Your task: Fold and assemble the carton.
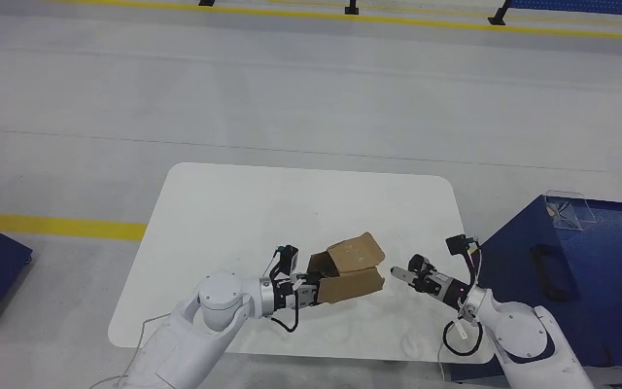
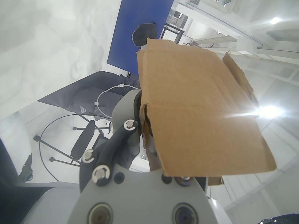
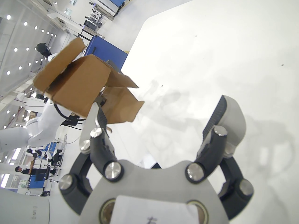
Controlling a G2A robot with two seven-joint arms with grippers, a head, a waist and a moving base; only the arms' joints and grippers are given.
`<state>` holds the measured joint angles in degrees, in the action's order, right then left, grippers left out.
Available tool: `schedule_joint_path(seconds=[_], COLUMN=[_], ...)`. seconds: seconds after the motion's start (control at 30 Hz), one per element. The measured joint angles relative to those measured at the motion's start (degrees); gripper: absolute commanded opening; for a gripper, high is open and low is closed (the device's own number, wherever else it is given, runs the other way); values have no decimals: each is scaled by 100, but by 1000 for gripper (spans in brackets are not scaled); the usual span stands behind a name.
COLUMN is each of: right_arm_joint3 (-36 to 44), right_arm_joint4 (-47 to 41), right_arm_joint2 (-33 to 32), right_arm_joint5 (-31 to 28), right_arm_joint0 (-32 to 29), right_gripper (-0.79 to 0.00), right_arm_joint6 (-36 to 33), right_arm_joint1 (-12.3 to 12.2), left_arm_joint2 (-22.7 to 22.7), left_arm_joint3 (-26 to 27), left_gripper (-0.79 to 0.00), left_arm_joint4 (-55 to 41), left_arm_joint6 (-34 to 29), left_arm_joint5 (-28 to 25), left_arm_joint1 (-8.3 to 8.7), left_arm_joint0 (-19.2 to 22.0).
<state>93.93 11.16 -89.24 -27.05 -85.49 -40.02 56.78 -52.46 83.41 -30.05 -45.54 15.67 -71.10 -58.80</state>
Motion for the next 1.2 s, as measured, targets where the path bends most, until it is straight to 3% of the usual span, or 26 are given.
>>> schedule_joint_path(seconds=[0.6, 1.2], right_arm_joint3=[-6, 56], right_arm_joint4=[452, 142], right_arm_joint2=[632, 50], right_arm_joint5=[262, -137], right_arm_joint0=[330, -64], right_gripper=[0, 0], right_arm_joint6=[134, -94], right_arm_joint1=[56, -55], left_arm_joint2=[-6, -107], left_arm_joint3=[125, 42], left_gripper=[-785, -785], left_arm_joint4=[123, 46], left_arm_joint6=[14, 77], left_arm_joint5=[40, 62], left_arm_joint1=[5, -2], left_arm_joint0=[-106, -101])
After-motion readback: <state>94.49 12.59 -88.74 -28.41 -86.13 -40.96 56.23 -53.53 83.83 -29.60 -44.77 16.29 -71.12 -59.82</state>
